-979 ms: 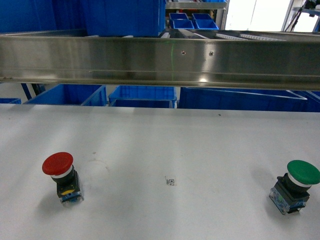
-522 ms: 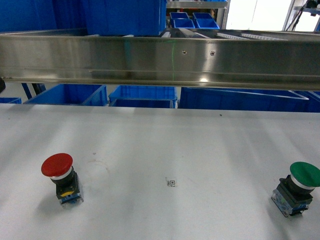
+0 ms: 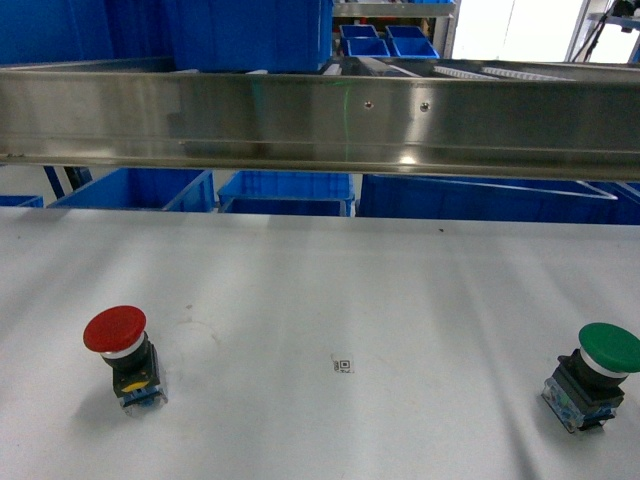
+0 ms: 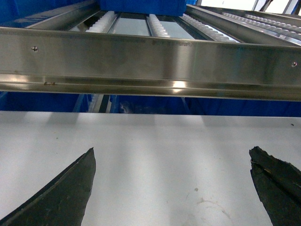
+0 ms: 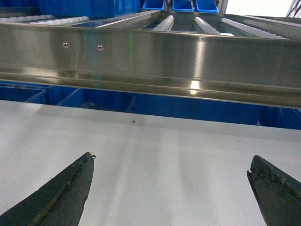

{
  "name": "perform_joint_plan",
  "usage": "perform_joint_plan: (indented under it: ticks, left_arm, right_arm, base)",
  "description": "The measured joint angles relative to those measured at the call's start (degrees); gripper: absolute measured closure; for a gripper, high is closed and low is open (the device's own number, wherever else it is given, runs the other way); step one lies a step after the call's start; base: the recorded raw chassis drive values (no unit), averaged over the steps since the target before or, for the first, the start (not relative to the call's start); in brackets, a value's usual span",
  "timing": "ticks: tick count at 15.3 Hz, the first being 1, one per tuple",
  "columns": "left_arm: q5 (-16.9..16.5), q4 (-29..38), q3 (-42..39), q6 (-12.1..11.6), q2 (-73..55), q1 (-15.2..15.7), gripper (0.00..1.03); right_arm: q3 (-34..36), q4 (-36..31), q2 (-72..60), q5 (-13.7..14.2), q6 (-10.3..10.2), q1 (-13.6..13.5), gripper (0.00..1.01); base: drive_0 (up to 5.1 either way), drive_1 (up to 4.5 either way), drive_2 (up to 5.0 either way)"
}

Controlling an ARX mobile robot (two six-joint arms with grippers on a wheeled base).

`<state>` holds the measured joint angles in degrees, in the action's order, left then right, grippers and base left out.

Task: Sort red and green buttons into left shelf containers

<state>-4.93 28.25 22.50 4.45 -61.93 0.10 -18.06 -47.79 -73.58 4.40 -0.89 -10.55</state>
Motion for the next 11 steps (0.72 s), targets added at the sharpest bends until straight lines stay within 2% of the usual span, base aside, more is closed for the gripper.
perform_joint_plan:
  ticks: [2, 5, 7, 11]
  left_arm:
    - [0.00, 0.02, 0.00, 0.00, 0.00, 0.00, 0.05]
    - [0.00, 0.00, 0.00, 0.00, 0.00, 0.00, 0.05]
    - [0.00, 0.02, 0.00, 0.00, 0.00, 0.00, 0.05]
    - [0.00, 0.00, 0.00, 0.02, 0.00, 0.00, 0.05]
  right_arm:
    - [-0.59, -2.99, -5.53, 0.11, 0.72, -2.05, 0.03]
    - [-2.58, -4.39, -16.22, 3.52, 0.76, -4.15, 0.03]
    - [-4.44, -4.96, -21.24, 3.34, 0.94, -4.48, 0.03]
    - [-3.89, -8.92, -27.67, 3.52, 0.96, -4.83, 0.03]
  base:
    - [0.0, 0.00, 0.0]
    - [0.0, 0.00, 0.0]
    - [0.0, 0.00, 0.0]
    - [0.0, 0.00, 0.0]
